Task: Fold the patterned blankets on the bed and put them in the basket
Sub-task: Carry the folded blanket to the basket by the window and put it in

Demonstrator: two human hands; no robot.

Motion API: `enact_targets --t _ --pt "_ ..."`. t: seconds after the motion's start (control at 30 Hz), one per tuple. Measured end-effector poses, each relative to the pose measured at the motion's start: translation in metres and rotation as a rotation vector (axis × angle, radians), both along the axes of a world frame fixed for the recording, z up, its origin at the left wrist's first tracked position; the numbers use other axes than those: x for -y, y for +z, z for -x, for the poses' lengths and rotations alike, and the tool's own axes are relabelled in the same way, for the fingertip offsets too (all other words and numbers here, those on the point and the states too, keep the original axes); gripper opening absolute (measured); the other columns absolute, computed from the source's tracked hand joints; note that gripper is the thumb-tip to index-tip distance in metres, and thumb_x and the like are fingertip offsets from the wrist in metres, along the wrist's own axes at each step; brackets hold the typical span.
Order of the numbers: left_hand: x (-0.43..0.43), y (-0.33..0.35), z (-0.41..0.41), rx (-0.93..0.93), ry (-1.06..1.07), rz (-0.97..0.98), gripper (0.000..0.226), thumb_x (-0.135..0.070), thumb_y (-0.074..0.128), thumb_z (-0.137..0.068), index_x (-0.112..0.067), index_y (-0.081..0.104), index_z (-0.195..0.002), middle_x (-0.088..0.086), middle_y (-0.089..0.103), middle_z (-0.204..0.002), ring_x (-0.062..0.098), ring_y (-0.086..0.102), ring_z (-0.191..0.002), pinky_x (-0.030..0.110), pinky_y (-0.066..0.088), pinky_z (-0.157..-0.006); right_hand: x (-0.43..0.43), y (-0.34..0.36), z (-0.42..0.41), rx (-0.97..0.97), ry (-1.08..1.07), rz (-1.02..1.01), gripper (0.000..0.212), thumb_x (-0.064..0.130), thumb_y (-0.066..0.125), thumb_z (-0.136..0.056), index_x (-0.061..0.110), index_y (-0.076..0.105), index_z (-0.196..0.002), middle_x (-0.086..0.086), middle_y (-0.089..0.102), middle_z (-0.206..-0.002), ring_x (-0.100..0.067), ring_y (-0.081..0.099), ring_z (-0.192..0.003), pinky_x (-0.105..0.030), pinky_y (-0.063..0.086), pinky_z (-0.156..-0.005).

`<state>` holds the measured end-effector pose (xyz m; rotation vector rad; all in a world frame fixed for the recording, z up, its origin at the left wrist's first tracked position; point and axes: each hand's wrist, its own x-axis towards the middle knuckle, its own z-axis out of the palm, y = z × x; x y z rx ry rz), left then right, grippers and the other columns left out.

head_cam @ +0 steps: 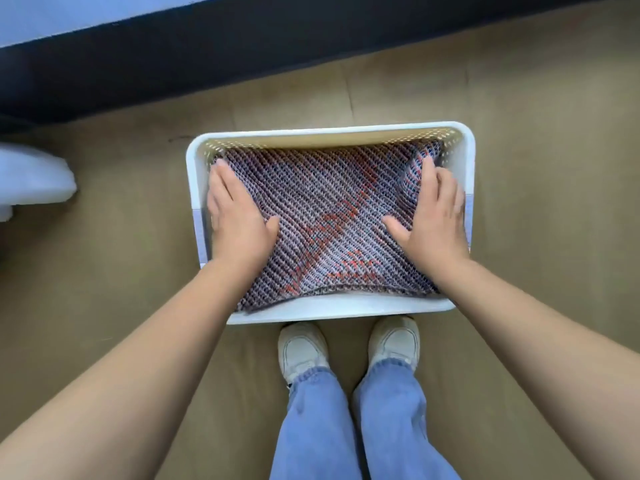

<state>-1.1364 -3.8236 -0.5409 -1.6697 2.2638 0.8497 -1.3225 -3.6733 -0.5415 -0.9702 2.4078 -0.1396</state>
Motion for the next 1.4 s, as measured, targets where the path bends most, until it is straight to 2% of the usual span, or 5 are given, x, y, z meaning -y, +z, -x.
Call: enact_targets --t 0.1,0.2,0.67,1.07,1.4 --pt "-0.014 0.001 -0.003 -0.067 -0.506 0.200 0.111 -0.044 0.072 -0.071 -0.006 0.000 -0.147 0.023 0.005 -0.154 0.036 0.003 -0.142 0.043 0.000 -0.112 -0.007 -0.006 -0.010 0.028 0.378 -0.013 0.121 0.056 0.074 -0.063 0.022 -0.004 -0.148 -0.021 0.004 -0.154 -0.035 0.001 -0.142 -0.044 -0.001 -0.114" --pt "-0.021 -0.017 -0.024 0.202 -0.816 -0.020 0.123 -0.070 0.061 -0.065 -0.024 -0.029 -0.136 0.021 -0.021 -0.152 0.035 -0.018 -0.140 0.041 -0.012 -0.109 -0.013 -0.028 -0.004 0.038 0.613 -0.254 0.137 0.076 0.067 -0.050 0.038 -0.037 -0.131 -0.017 -0.024 -0.153 -0.033 -0.022 -0.140 -0.045 -0.016 -0.109" --pt "-0.016 -0.091 -0.034 0.558 -0.701 -0.052 0.143 -0.087 0.051 -0.049 -0.018 -0.053 -0.119 0.027 -0.034 -0.144 0.038 -0.025 -0.137 0.044 -0.010 -0.112 -0.012 -0.100 0.003 -0.085 0.567 -0.451 0.142 0.081 0.062 -0.047 0.031 -0.044 -0.128 -0.019 -0.029 -0.150 -0.039 -0.021 -0.139 -0.052 -0.012 -0.109" --pt "-0.084 0.130 0.024 0.183 -0.608 -0.066 0.085 -0.045 0.054 -0.086 -0.005 0.009 -0.147 0.013 0.010 -0.156 0.030 0.005 -0.143 0.043 0.012 -0.114 -0.047 0.131 -0.022 0.026 0.419 -0.188 0.077 0.043 0.042 -0.093 0.006 0.004 -0.147 -0.014 0.006 -0.157 -0.027 0.007 -0.144 -0.038 0.008 -0.115" --pt "-0.161 0.356 0.099 0.082 -1.132 -0.012 0.068 -0.046 0.037 -0.094 -0.015 0.010 -0.148 0.005 0.004 -0.158 0.022 0.001 -0.144 0.043 0.009 -0.114 -0.173 0.369 -0.011 -0.082 -0.040 -0.224 0.065 0.041 0.033 -0.097 0.008 0.009 -0.147 -0.009 0.008 -0.158 -0.021 0.006 -0.145 -0.035 0.004 -0.116"
